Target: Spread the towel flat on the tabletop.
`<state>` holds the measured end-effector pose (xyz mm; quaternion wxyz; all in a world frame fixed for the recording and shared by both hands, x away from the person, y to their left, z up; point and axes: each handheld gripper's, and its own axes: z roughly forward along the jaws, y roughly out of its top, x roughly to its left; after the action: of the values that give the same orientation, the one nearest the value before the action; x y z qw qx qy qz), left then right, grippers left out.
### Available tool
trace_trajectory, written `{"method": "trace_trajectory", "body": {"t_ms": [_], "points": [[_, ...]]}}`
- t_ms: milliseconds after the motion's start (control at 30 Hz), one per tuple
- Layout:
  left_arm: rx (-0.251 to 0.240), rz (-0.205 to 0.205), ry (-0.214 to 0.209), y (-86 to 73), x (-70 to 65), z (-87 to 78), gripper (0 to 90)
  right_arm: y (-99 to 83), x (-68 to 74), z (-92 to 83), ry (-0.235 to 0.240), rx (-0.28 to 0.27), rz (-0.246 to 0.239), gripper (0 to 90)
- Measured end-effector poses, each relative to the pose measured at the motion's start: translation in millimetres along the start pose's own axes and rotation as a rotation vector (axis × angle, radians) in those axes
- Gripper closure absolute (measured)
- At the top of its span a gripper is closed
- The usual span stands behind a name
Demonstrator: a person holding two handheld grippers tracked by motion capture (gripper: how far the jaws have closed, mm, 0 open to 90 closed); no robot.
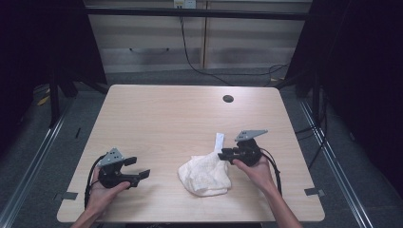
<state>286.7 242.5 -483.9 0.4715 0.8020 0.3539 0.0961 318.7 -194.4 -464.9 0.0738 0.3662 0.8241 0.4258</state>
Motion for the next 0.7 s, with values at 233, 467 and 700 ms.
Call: {"method": "trace_trajectory", "body": {"t_ms": [233,467,700], "points": [[-0.004,-0.009,0.007,-1.0,1.4,-3.1,20.7,10.3,-26.1,32.6,-0.049,0.05,0.012,65.2],[-0.005,-0.009,0.01,-1.7,1.7,-6.0,20.6,-1.2,-25.3,45.8,-0.088,0.111,0.005,56.9],[0.0,-0.005,0.004,-1.6,0.9,-4.6,20.7,-4.3,-24.5,36.1,-0.102,0.09,0.021,53.1]]}}
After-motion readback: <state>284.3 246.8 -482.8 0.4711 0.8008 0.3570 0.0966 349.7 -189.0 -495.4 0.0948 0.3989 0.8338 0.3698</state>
